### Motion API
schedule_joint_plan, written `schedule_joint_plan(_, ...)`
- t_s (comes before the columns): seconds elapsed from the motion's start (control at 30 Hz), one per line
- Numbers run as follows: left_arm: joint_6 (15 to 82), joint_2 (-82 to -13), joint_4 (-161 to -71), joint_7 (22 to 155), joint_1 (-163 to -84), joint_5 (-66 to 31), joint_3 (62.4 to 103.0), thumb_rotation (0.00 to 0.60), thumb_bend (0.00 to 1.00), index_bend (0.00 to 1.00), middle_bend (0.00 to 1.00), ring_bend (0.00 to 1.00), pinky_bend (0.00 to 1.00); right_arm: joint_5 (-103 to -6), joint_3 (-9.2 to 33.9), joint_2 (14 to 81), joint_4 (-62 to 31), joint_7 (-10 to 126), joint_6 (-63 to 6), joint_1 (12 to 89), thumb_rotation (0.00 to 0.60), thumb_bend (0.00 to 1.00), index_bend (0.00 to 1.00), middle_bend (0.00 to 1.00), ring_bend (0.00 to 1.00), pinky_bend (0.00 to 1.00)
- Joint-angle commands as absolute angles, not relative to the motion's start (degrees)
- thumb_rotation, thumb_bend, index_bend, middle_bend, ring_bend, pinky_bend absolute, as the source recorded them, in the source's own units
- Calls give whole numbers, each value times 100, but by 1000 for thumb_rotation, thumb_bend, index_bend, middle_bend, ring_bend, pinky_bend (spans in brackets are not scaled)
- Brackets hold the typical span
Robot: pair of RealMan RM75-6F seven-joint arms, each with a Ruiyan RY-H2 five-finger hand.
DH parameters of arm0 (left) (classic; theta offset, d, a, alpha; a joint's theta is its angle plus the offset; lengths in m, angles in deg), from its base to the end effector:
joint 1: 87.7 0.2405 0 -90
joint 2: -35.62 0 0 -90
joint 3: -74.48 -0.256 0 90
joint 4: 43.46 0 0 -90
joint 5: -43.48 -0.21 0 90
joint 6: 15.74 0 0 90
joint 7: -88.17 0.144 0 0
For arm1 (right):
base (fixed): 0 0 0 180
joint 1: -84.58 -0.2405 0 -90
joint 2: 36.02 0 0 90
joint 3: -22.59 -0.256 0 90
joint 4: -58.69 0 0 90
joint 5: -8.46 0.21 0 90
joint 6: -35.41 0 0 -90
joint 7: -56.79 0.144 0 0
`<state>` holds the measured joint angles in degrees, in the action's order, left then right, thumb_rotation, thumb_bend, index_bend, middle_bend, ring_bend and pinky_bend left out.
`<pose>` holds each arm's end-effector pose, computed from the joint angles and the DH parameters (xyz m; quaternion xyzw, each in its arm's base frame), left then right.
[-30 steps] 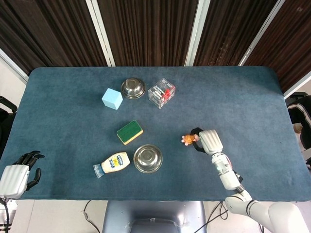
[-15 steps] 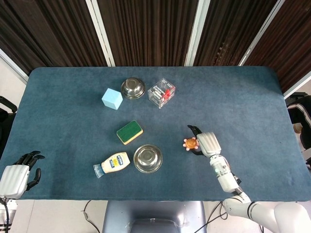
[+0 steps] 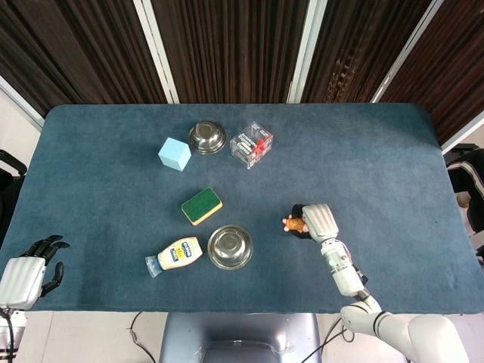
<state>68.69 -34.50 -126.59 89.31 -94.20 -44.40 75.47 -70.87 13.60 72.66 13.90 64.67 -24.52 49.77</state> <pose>-0.3266 0.1852 0.1323 -0.6297 -0.3613 -0.3673 0.5815 -0.2398 -0.3488 -0.0634 0.6716 -0.4159 0.4063 0.4592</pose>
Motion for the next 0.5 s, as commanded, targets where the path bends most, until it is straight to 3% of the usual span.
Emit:
schedule_joint_plan(0.03,6867,-3452,-12658,8940,-9424,-4443,7547,600,558,331,208,257,549,-7156,1402,7293,1460,6530,-2505,4979,600,375,970,776,994,979)
schedule_joint_plan(0.13,6866,-3455,-12658,8946,-9424,-4438,7549,600,558,331,208,257,549,-7260,1422,7339,1563,6569,-2721,5001,600,527,994,792,1000,984)
schedule_joint_plan(0.23,6865,-3456,-12661,8953,-9424,-4433,7551,600,559,332,207,257,550,-7302,1430,7348,1576,6601,-2807,5014,600,594,1000,795,1000,986)
schedule_joint_plan(0.4,6879,-3454,-12672,8965,-9420,-4446,7546,600,559,333,207,257,549,-7282,1424,7278,1466,6565,-2823,5057,600,602,993,795,999,986)
schedule_joint_plan(0.47,6879,-3452,-12669,8962,-9418,-4440,7547,600,559,333,208,257,549,-7269,1447,7201,1396,6537,-2759,5074,600,571,938,790,991,980)
schedule_joint_plan(0.5,6875,-3454,-12667,8961,-9421,-4437,7550,600,558,333,208,257,549,-7246,1458,7151,1345,6483,-2695,5082,600,523,861,762,980,970)
